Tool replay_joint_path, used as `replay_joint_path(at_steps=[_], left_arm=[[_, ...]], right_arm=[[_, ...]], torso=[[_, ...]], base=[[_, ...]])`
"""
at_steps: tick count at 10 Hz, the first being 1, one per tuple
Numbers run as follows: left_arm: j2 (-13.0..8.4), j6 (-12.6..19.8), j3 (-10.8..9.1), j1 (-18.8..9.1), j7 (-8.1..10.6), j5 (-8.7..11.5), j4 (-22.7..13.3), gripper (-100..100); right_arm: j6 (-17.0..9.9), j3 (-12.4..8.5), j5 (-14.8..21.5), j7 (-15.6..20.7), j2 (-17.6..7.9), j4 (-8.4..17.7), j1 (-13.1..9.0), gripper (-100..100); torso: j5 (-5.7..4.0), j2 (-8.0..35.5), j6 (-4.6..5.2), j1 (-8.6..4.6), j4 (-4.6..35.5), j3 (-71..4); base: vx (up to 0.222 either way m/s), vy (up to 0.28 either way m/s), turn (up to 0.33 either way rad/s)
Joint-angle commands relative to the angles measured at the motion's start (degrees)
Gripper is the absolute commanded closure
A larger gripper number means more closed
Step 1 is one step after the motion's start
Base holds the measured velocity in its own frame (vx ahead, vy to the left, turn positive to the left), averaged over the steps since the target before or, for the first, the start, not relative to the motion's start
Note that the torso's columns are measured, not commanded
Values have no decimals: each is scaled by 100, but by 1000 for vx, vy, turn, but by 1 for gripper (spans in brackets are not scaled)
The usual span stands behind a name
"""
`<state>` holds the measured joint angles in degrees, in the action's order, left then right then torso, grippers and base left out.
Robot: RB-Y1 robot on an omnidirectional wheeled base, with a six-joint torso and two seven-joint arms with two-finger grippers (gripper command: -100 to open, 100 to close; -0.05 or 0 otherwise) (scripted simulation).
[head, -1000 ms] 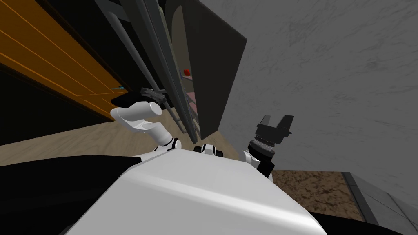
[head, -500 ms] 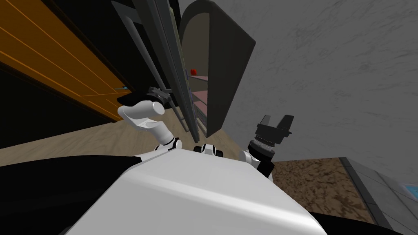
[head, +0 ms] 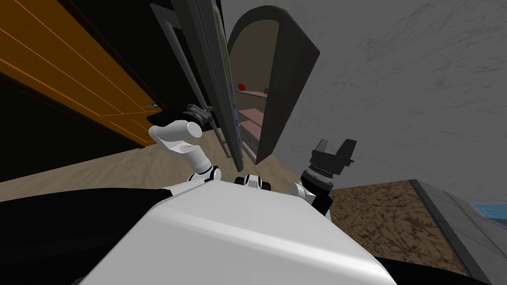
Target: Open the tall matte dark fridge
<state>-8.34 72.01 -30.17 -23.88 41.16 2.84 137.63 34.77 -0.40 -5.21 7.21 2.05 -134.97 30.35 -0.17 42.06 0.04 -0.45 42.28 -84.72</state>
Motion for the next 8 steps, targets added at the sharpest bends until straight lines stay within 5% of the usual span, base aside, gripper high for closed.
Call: replay_joint_path(at_steps=[1,2,8], left_arm=[[-5,-113,152,-106,-64,240,-227,100],[-5,-113,152,-106,-64,240,-227,100],[-21,-454,607,-426,-256,960,-908,100]], right_arm=[[0,0,0,0,-1,-1,0,0],[0,-2,0,0,-2,0,0,0],[0,-3,0,0,-3,0,0,0]], torso=[[11,1,-1,39,-5,0],[29,12,-4,89,-3,7],[-7,-68,32,16,-12,-55]], base=[[-64,312,-83],[-61,295,-13],[-87,423,-55]])
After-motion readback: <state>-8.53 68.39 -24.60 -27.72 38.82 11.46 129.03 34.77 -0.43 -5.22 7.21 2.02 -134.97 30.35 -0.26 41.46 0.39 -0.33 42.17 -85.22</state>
